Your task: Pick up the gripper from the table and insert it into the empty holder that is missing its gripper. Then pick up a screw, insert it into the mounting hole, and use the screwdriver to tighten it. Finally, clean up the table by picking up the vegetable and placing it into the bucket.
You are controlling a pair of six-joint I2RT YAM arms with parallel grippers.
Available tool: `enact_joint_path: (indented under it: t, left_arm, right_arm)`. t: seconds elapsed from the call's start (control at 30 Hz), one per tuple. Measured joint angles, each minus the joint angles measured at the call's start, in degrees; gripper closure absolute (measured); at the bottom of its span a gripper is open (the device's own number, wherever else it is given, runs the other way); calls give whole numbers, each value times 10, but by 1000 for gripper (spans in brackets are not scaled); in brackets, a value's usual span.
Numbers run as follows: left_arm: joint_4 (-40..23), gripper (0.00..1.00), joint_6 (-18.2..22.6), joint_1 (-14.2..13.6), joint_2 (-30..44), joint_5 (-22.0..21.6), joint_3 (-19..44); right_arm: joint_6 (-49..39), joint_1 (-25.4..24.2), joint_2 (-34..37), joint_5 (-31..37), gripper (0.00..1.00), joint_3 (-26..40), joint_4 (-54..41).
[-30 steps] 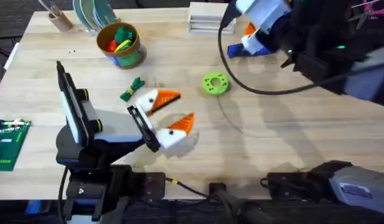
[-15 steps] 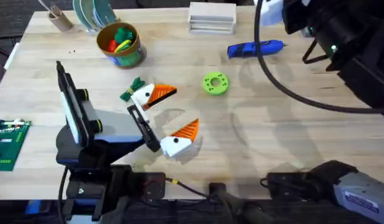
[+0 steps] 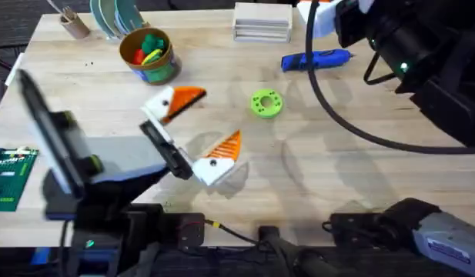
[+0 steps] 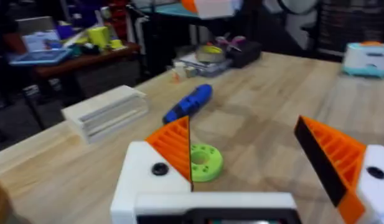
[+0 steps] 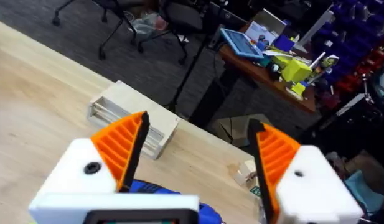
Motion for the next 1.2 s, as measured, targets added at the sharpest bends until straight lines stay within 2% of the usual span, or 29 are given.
enact_joint_path:
  t: [0.07,0.23,0.37,0.5,0.6,0.7,0.83,0.93,1.2]
  left_arm:
    - [-38,7,-1,0,0,-34,36]
    - [-212,7,-2,0,2,-147,162]
    - [-339,8,4,0,42,-237,270]
    - [-433,9,49,0,123,-308,368]
    - [-490,10,107,0,197,-351,427]
    - [-516,10,154,0,268,-381,460]
    - [-520,8,185,0,350,-403,467]
    - [-529,8,196,0,404,-419,467]
    - [-535,9,206,0,515,-498,467]
  right_arm:
    - [0,0,0,0,10,0,0]
    - [0,1,0,0,10,0,0]
    - [6,1,0,0,10,0,0]
    - [20,1,0,0,10,0,0]
    - [25,1,0,0,10,0,0]
    - [28,1,0,0,10,0,-2]
    - [28,1,0,0,10,0,-21]
    - [28,1,0,0,10,0,-50]
    - [28,1,0,0,10,0,-89]
